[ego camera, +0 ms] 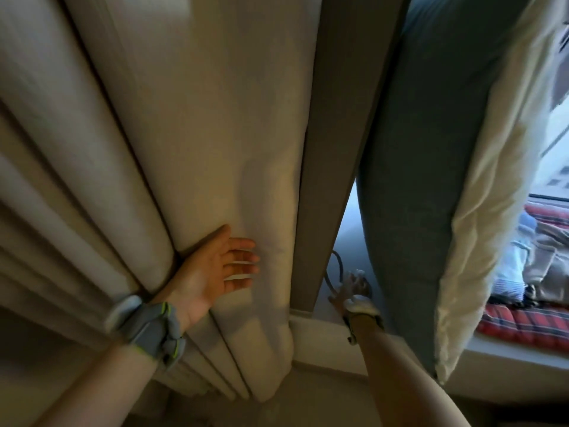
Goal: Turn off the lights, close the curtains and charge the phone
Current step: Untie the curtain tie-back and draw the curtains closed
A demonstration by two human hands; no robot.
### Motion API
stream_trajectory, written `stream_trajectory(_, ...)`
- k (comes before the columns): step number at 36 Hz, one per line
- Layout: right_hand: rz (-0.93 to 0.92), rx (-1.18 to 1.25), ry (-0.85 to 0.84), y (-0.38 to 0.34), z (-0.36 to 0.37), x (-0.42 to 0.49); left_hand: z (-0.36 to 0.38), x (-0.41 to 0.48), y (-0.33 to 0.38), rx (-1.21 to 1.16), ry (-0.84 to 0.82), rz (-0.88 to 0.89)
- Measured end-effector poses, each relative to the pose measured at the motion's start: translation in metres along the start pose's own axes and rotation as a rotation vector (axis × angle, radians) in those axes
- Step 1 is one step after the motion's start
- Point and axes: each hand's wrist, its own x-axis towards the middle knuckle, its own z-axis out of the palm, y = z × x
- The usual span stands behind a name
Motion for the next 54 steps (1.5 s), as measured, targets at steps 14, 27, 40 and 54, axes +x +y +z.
stream_trajectory(14,-0.153,0.371,0.128,-0.052,-0.080,-0.161,0.015,-0.071,0.016,0.159,0.001,-0.290)
stream_trajectory(27,-0.601,0.787,0.159,-0.108,-0.156,-0.283,0.040,-0.148,0.044,1.161,0.288,0.274)
stream_trajectory(40,-0.638,0.126,0.519,-0.082,-0.229,-0.322,0.113,-0.166,0.068,1.344,0.114,0.623)
stream_trajectory(54,-0.324,0.200,0.791,0.061,-0.264,-0.367,0.240,-0.205,0.067,1.382,-0.506,0.820)
